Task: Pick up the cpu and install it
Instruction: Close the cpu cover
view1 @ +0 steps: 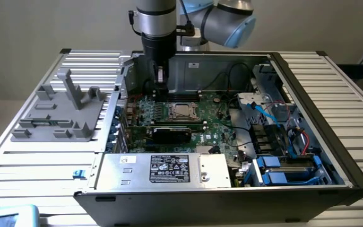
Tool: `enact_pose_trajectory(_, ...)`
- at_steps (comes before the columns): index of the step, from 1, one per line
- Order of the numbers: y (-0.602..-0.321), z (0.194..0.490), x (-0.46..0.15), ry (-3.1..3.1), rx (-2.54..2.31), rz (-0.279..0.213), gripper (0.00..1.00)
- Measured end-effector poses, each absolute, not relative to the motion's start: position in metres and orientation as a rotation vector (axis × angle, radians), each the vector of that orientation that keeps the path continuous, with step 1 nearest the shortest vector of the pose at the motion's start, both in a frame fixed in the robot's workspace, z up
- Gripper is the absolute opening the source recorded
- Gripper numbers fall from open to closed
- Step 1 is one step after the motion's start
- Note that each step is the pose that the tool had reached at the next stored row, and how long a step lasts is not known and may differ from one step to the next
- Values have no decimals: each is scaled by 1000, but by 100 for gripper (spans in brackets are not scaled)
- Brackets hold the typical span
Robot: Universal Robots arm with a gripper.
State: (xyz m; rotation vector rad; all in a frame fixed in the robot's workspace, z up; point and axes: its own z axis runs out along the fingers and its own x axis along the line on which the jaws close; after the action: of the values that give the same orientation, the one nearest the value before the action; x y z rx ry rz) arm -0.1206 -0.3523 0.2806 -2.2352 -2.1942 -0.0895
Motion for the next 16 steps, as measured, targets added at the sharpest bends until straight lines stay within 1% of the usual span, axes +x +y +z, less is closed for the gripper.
enact_pose_trajectory(5, -349, 298, -124, -2195, -2236, -91, 11)
enact_pose_trajectory(13, -329, 300, -130, -2198, -2238, -98, 11)
enact_pose_trajectory(16, -328, 300, -135, -2199, -2239, -100, 11)
